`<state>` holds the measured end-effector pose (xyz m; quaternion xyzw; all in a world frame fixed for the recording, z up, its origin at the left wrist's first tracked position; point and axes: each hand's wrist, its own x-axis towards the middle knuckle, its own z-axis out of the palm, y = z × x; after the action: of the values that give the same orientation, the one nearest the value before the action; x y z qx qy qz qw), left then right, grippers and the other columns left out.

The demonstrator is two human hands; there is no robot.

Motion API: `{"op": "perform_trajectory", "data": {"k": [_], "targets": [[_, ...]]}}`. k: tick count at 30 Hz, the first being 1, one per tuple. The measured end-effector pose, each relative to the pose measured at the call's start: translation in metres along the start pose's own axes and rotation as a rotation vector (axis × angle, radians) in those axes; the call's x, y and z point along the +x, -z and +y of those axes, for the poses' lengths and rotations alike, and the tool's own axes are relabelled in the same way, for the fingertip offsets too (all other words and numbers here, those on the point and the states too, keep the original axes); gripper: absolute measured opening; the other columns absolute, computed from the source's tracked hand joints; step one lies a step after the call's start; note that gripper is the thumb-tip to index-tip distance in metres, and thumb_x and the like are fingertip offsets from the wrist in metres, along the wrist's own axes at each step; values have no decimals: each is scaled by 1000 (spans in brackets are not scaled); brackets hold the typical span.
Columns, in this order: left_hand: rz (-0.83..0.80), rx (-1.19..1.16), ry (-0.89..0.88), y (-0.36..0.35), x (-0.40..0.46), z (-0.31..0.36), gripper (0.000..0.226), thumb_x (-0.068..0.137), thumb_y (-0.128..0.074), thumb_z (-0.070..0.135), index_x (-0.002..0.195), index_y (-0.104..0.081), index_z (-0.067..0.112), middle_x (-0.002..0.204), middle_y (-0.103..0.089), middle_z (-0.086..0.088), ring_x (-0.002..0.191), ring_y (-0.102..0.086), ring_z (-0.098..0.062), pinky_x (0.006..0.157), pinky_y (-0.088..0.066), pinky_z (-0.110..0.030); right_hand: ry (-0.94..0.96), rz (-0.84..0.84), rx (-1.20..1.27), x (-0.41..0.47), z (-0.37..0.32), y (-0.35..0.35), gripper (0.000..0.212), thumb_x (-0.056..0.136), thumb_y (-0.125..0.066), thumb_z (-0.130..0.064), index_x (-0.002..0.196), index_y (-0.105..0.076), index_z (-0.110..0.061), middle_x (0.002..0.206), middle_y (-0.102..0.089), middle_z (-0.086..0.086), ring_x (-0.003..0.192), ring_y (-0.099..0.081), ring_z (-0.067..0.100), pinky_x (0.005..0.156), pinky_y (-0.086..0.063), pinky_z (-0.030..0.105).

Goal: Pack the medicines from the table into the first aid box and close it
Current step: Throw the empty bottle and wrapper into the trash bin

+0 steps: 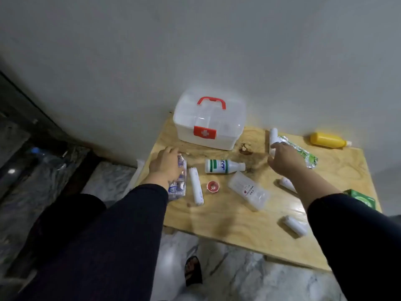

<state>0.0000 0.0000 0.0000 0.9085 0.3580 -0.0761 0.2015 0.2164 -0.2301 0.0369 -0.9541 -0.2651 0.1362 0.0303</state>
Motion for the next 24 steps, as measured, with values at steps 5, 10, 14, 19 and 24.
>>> {"op": "perform_trajectory", "data": {"k": [5, 10, 14, 19, 24], "targets": [[5, 9, 63, -8, 19, -5, 63, 89, -65, 34, 144, -40, 16, 147, -39, -4, 133, -39, -27, 103, -42, -43, -117, 34, -8, 28, 16, -7, 42, 85, -52, -8, 127, -51, -7, 132, -51, 16, 125, -46, 35, 96, -45, 43], [55, -41, 85, -8, 28, -1, 47, 83, -72, 31, 125, -56, 17, 131, -51, -4, 123, -43, -26, 97, -45, -44, -155, 26, -12, 52, 32, -10, 40, 84, -52, -5, 123, -53, -2, 126, -52, 19, 119, -50, 37, 91, -47, 43], [94, -143, 119, -6, 32, 6, 29, 84, -70, 14, 112, -63, 16, 123, -56, -5, 116, -49, -26, 94, -47, -42, -161, 20, -35, 64, 43, -15, 27, 84, -51, -5, 109, -60, -1, 115, -60, 19, 109, -57, 37, 80, -48, 38], [209, -252, 185, 0, 24, 17, 26, 87, -58, -6, 102, -67, 13, 120, -59, -6, 102, -58, -28, 83, -50, -34, -127, 19, -111, 74, 53, -16, 24, 85, -51, -11, 103, -67, -7, 103, -67, 16, 97, -63, 34, 65, -43, 30], [295, -259, 264, 11, 11, 31, 22, 89, -57, 1, 96, -67, 20, 112, -66, -9, 93, -60, -32, 79, -50, -35, -20, 60, -146, 76, 67, -1, 30, 90, -42, -7, 112, -63, -10, 106, -68, 16, 98, -65, 34, 66, -42, 30]]}}
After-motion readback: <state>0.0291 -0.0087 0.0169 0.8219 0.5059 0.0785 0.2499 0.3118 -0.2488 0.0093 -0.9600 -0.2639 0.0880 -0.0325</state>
